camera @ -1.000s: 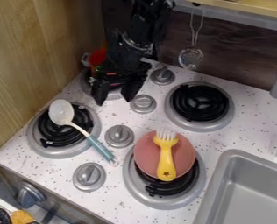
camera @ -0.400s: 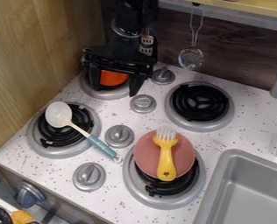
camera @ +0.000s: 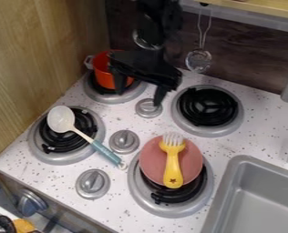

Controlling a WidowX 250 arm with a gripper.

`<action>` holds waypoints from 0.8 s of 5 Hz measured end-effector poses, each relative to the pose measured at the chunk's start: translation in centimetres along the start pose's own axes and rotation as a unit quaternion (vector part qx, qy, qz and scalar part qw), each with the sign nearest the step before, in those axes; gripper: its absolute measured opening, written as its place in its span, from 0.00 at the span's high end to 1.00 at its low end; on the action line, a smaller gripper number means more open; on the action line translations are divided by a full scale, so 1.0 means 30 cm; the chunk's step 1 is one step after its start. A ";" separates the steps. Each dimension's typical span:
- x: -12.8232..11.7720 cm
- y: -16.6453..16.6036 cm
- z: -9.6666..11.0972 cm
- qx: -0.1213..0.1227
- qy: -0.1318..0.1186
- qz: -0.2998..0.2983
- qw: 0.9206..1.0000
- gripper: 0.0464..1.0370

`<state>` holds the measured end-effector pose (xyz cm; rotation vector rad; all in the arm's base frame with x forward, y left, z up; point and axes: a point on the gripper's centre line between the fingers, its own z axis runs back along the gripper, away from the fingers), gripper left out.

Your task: Take the ladle out of the orange pot and put it on the lower left burner

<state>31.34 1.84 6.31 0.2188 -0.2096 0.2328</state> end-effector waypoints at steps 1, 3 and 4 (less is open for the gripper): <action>0.004 -0.030 -0.005 -0.003 -0.024 -0.014 1.000 0.04; 0.072 0.147 -0.083 -0.007 -0.070 -0.032 0.997 0.04; 0.121 0.213 -0.145 0.003 -0.076 -0.078 0.994 0.04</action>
